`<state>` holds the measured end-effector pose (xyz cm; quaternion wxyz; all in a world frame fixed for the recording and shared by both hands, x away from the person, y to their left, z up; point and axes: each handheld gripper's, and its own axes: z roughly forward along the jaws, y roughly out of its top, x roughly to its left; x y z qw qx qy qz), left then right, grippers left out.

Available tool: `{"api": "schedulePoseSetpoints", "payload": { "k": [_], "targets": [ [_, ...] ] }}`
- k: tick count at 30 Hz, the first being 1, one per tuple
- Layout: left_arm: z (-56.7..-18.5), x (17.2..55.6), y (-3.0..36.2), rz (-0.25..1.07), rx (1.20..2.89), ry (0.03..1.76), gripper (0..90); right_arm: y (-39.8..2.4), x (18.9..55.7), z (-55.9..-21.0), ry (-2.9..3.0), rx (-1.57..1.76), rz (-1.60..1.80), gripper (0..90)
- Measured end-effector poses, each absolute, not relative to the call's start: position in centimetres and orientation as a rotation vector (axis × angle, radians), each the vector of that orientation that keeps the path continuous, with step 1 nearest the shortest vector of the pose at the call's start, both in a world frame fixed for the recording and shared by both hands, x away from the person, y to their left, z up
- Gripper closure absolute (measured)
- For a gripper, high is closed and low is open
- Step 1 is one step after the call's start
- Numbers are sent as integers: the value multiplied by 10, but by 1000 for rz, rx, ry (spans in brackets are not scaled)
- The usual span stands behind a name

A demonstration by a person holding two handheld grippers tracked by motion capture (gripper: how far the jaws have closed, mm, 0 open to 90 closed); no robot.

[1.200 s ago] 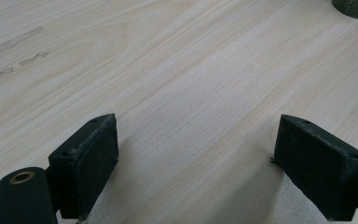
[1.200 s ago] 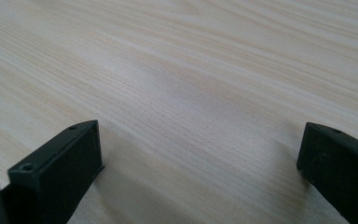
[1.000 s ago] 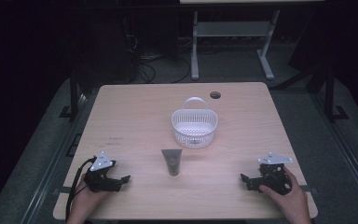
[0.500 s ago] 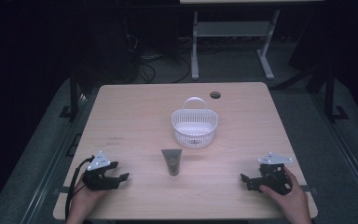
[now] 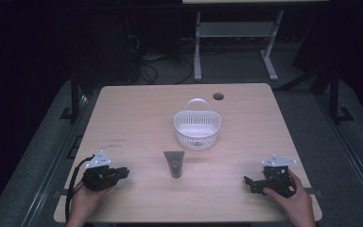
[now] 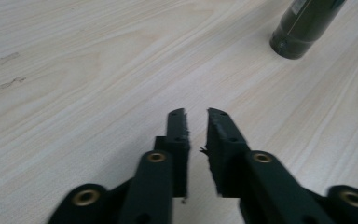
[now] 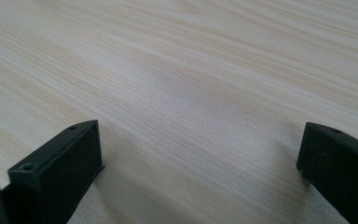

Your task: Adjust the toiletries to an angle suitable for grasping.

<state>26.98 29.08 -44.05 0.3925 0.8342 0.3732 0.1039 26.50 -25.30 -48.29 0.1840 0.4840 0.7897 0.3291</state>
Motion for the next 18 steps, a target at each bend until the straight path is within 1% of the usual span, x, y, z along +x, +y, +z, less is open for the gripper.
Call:
{"api": "schedulePoseSetpoints", "payload": {
  "k": [2,18],
  "targets": [
    [-437,270,289,267,2122,947,893,-253,265,-483,2227,1365,928,0],
    [-416,267,268,264,2127,902,894,-253,265,-483,2227,1366,928,0]
  ]
}}
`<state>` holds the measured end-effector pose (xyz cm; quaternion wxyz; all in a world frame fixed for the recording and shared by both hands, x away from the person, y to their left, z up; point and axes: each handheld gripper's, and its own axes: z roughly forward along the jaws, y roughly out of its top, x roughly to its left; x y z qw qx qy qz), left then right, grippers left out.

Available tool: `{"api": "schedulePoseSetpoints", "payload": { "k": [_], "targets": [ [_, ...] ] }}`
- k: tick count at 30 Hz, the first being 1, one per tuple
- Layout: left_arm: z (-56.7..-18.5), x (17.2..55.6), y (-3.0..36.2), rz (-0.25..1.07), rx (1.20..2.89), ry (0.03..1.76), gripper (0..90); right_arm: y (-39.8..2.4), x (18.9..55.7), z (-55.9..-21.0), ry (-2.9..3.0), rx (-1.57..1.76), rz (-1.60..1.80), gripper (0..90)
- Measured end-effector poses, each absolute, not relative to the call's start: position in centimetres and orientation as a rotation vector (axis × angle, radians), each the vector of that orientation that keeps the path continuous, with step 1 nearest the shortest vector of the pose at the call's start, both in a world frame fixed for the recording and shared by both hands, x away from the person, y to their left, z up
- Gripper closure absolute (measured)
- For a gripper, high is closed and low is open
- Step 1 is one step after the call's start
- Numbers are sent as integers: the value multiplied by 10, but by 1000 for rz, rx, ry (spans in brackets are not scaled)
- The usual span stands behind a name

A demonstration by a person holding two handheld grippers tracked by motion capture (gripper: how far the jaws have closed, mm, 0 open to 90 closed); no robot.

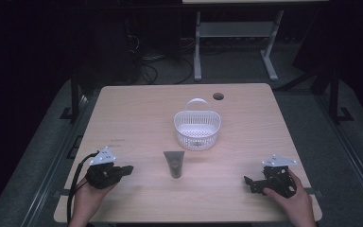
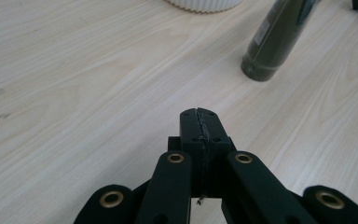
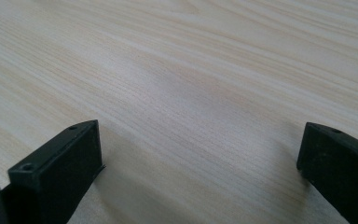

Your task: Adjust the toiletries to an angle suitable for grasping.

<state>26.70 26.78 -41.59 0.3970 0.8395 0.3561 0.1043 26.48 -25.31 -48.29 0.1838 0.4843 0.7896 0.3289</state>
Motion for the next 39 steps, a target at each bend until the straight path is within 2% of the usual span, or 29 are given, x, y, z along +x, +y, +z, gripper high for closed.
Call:
{"api": "schedulePoseSetpoints", "payload": {
  "k": [39],
  "targets": [
    [-376,278,216,186,2065,741,895,-253,265,-483,2227,1364,927,0]
  ]
}}
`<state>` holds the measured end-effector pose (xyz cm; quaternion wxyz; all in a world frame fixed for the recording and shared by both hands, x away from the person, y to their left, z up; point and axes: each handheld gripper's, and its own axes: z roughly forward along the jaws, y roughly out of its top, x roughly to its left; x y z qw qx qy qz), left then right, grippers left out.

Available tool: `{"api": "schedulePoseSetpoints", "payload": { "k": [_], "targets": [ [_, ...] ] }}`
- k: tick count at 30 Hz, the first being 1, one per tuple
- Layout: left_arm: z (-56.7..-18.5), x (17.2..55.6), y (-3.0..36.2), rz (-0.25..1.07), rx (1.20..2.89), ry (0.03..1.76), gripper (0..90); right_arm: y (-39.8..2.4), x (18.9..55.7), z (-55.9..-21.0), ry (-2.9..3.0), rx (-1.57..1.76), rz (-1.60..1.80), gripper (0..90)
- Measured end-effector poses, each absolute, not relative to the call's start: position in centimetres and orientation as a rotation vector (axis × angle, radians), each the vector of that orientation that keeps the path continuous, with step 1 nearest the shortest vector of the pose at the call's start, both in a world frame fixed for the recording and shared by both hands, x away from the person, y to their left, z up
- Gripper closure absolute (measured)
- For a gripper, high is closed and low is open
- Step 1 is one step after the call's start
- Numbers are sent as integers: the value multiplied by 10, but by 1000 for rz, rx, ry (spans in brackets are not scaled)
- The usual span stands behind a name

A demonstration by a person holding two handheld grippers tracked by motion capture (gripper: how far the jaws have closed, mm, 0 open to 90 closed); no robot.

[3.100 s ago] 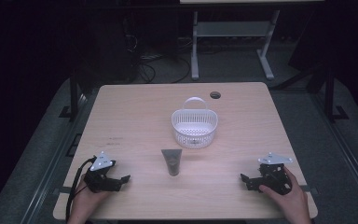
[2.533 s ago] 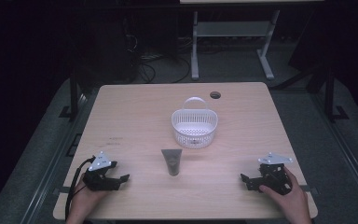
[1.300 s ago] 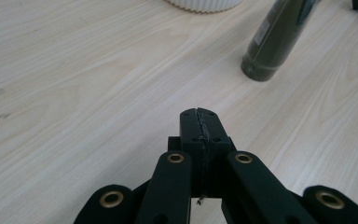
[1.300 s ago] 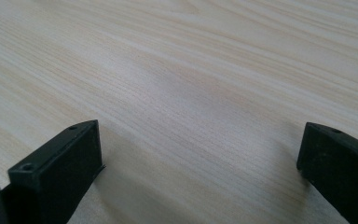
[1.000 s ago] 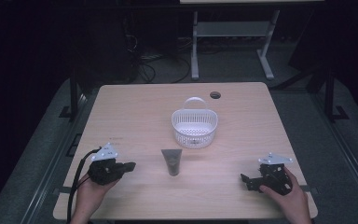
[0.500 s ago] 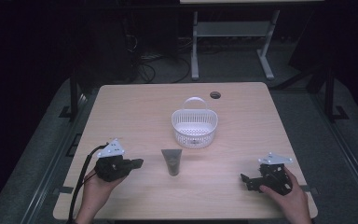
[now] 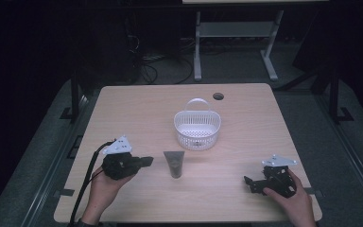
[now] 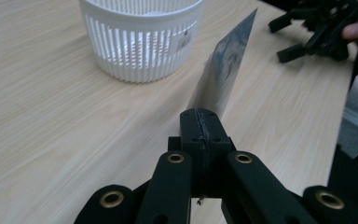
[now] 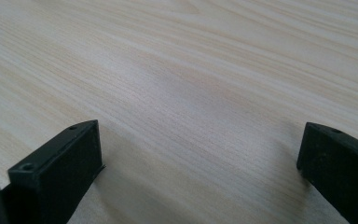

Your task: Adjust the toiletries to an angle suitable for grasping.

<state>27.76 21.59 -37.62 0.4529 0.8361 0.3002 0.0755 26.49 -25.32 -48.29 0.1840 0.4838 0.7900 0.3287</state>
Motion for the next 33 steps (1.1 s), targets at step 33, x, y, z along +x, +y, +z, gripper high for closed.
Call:
{"api": "schedulePoseSetpoints", "payload": {
  "k": [33],
  "targets": [
    [-363,293,185,207,2091,656,896,-253,265,-483,2227,1365,928,0]
  ]
}}
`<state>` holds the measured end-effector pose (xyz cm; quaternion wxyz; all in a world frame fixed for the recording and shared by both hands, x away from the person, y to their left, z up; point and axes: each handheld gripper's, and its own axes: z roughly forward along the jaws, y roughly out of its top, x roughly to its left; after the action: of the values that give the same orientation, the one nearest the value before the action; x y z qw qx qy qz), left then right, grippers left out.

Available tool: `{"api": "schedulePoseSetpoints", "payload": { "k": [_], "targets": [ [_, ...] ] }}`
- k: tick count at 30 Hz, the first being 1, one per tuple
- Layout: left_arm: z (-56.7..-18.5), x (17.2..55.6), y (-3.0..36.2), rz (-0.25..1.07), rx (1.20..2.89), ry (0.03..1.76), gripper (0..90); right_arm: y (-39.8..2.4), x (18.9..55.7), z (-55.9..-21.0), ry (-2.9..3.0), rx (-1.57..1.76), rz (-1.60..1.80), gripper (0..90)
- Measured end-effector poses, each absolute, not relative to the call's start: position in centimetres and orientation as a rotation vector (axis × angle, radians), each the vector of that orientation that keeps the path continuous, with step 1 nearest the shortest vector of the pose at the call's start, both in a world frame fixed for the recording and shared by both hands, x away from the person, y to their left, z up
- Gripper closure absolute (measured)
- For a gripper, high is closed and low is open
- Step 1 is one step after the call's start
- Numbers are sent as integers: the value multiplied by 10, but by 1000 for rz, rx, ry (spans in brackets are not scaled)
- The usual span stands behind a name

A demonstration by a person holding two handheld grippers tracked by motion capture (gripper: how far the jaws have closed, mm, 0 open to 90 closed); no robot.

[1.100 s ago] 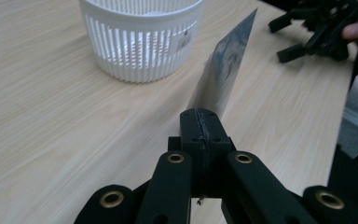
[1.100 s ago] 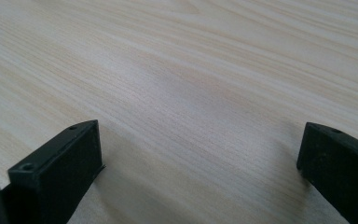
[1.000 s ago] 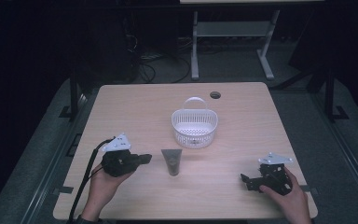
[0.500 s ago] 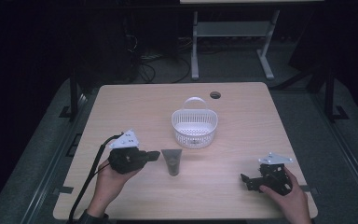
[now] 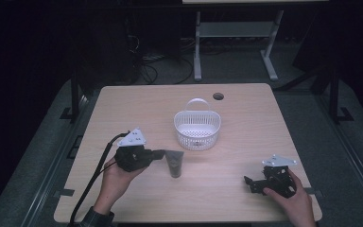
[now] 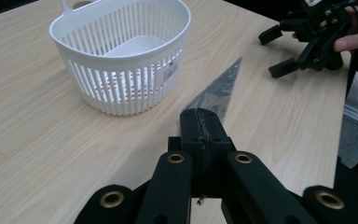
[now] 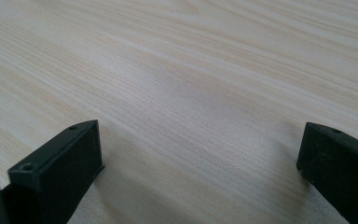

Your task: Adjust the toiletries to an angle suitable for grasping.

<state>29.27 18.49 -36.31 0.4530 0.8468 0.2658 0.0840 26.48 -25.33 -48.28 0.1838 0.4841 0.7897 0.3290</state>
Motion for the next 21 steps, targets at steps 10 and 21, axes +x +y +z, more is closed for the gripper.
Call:
{"api": "schedulePoseSetpoints", "payload": {
  "k": [10,21],
  "targets": [
    [-367,302,185,224,2080,669,896,-253,265,-483,2226,1366,927,0],
    [-373,315,185,229,2078,687,896,-253,265,-483,2226,1366,927,0]
  ]
}}
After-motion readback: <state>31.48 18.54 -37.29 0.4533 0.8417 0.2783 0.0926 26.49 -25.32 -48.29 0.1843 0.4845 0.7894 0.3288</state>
